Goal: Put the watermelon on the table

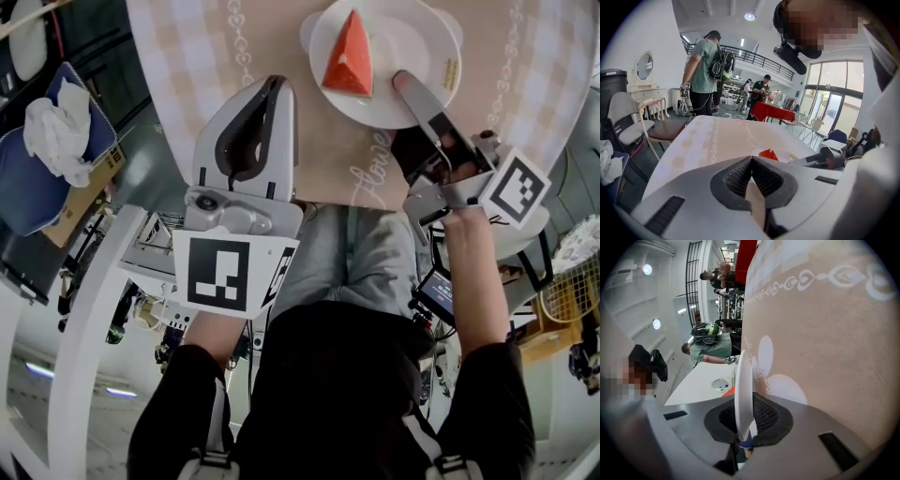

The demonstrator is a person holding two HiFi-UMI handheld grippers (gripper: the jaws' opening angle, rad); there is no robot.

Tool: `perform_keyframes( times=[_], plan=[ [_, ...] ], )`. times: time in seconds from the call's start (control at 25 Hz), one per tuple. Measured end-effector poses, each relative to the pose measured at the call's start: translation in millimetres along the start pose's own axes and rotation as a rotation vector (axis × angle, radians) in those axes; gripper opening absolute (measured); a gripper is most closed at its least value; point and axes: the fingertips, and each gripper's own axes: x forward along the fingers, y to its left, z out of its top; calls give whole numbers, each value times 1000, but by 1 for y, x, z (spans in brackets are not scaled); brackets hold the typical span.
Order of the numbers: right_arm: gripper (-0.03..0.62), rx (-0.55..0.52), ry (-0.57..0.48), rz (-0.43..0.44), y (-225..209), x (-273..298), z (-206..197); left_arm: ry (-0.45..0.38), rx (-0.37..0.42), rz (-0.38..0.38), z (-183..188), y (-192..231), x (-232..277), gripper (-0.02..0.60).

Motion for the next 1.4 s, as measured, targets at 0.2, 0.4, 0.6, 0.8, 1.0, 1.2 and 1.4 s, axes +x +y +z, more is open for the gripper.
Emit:
perform_keyframes(
  times=[0.2, 0.4, 0.6, 0.8, 1.0, 1.2, 1.4],
  plan=[
    [25, -6, -3, -40, -2, 0, 1, -2, -4, 0, 2, 1, 2, 3],
    [25, 3, -5, -57, -4, 0, 2, 6, -3, 2, 1, 2, 2, 3],
    [25, 4, -19, -75, -4, 0, 2, 6, 2, 6, 3, 3, 1, 3],
    [29, 21, -33, -101, -6, -2, 3, 11, 6, 2, 5, 2, 3, 3],
    [91, -25, -28, -128, -3, -3, 4, 10, 9, 2, 7, 2, 3, 3],
    [110, -89, -27, -174, -5, -13, 9, 9, 9, -1, 8, 0, 3, 3],
    [117, -129, -10, -193, -6, -24, 7, 5, 11, 1, 10, -4, 0, 3]
  ],
)
